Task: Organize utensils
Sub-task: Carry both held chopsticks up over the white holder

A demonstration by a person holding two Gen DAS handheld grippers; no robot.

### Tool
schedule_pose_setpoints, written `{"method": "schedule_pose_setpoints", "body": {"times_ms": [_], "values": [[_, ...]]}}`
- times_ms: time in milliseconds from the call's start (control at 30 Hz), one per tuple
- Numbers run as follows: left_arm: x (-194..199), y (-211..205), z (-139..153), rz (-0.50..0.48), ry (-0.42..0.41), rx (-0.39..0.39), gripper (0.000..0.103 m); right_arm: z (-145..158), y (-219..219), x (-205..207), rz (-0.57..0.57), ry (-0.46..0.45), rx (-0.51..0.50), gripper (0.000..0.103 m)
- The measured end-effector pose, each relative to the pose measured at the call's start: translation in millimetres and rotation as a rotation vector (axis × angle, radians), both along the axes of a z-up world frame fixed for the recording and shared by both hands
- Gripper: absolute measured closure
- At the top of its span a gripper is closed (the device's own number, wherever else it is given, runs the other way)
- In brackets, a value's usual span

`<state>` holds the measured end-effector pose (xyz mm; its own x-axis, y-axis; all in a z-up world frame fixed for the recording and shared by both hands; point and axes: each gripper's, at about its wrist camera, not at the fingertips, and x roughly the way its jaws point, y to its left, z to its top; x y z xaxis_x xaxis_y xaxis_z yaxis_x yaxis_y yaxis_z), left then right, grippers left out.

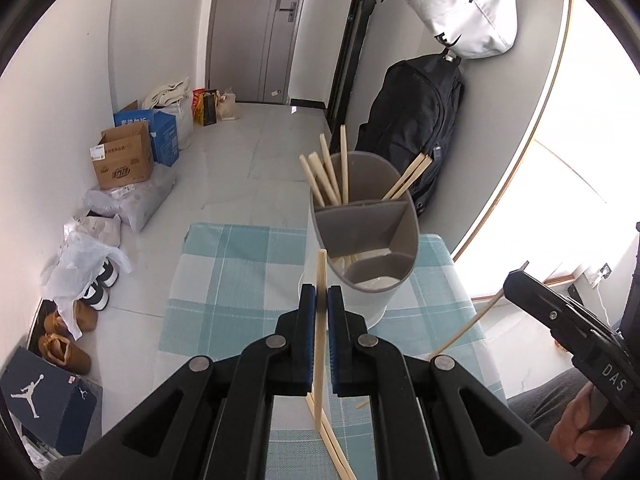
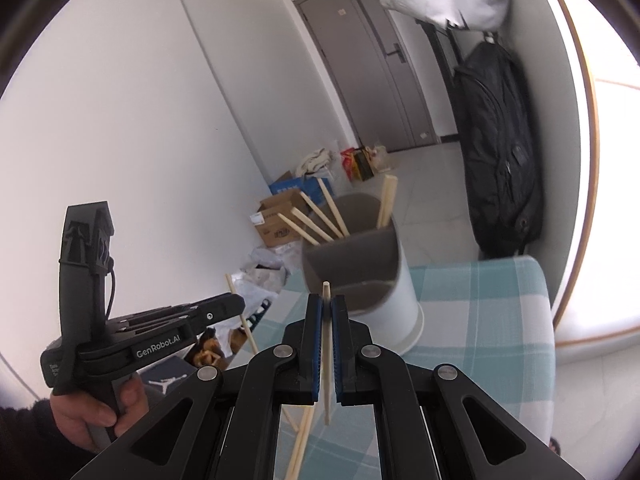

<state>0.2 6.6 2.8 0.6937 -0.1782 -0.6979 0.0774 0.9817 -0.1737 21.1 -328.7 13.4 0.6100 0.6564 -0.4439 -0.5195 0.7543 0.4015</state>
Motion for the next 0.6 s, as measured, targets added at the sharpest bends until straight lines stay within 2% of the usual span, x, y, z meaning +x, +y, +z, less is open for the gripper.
{"method": "schedule_pose_setpoints", "body": {"times_ms": [100, 267, 600], "values": [[1, 3, 12, -0.012, -0.01, -0.032, 0.102, 14, 1, 2, 0.005, -0.016, -0.006, 0.099], [1, 5, 42, -0.029, -0.075, -0.077, 0.102, 41, -3, 15, 0.003, -0.033, 0.004, 0.099], [30, -4, 92, -0.037, -0.131, -0.108, 0.102, 98, -9, 62, -0.029, -0.081, 0.022, 0.099]]}}
